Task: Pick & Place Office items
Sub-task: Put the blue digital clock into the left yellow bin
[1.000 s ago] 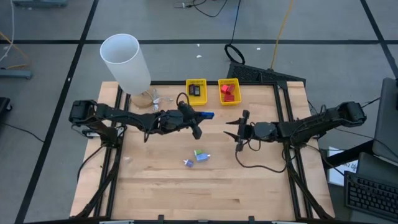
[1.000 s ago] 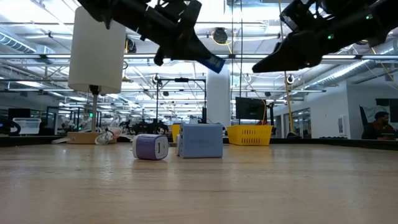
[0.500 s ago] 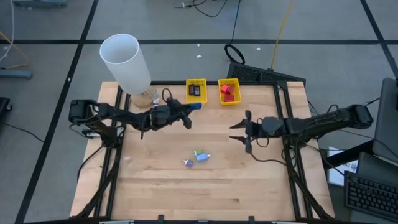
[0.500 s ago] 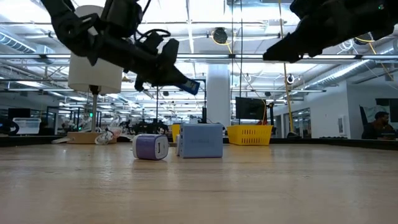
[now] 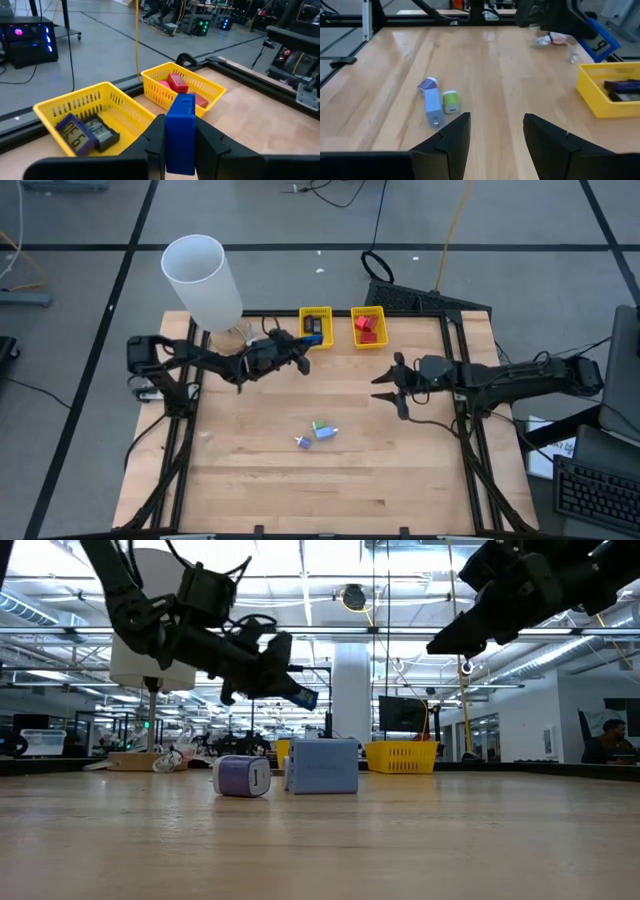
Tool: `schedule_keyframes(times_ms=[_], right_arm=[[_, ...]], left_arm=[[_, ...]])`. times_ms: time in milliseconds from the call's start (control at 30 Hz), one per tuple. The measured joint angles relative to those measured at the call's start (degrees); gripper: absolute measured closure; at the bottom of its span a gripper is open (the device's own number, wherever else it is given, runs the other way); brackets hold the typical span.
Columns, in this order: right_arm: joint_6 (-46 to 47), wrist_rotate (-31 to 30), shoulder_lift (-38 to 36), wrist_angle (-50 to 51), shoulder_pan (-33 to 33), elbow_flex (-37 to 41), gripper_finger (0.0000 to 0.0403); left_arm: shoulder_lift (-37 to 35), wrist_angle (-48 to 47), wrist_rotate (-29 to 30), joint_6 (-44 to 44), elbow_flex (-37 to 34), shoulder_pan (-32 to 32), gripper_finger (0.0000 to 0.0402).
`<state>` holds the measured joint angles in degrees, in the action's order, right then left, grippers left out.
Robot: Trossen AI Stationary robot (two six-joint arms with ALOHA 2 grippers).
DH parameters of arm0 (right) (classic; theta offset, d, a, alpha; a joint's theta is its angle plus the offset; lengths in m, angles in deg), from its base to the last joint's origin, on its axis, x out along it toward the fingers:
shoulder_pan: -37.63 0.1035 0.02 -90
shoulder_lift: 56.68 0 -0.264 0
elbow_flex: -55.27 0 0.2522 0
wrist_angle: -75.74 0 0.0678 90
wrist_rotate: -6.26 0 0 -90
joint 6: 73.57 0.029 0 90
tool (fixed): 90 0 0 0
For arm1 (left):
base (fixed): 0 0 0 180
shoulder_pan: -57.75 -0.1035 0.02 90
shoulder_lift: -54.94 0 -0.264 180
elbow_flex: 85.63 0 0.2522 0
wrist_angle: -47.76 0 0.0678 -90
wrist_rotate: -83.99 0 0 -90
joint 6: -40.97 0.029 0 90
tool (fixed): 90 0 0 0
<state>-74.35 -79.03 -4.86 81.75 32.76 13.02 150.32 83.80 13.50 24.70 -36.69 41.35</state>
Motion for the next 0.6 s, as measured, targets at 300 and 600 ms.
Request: schedule_keyframes(times_ms=[300, 600], right_arm=[[-0.1, -0.1, -3.3, 1.2, -0.8, 0.0, 0.0232], [-0.3, -0.1, -3.2, 2.4, -0.8, 0.0, 0.0232]], left_arm=[[5.3, -9.2, 3.9, -2.3, 9.5, -2.7, 0.0343], [10.5, -20.6, 6.3, -6.8, 17.8, -3.8, 0.0336]])
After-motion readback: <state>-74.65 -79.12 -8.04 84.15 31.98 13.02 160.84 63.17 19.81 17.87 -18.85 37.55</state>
